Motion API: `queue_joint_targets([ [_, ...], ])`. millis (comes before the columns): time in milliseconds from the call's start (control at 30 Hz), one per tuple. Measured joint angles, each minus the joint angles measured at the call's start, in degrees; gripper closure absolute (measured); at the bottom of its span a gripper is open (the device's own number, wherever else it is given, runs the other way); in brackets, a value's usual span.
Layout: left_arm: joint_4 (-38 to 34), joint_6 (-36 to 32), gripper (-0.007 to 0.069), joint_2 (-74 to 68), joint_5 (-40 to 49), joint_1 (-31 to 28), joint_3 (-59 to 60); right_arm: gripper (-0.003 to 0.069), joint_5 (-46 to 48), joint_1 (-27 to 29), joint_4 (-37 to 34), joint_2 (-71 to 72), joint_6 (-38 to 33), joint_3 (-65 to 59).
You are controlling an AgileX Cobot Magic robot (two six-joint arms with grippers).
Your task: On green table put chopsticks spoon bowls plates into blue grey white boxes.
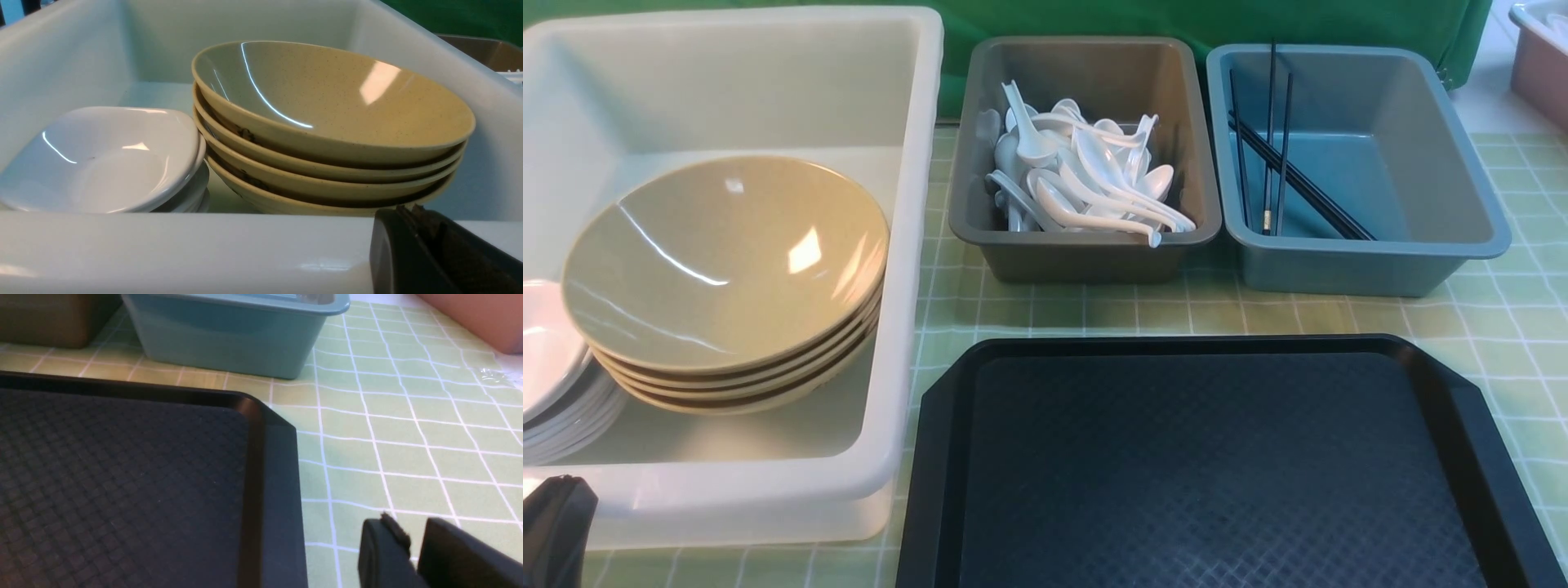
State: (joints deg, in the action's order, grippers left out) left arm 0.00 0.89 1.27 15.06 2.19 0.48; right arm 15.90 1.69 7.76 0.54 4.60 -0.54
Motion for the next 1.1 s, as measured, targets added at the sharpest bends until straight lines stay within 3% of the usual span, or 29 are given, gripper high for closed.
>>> queue_joint_targets([
  [1100,0.0,-0.16,0.0626,0.0,0.0,0.0,0.0,0.0475,-0.41,0.0,0.18,0.0,0.04,0.0],
])
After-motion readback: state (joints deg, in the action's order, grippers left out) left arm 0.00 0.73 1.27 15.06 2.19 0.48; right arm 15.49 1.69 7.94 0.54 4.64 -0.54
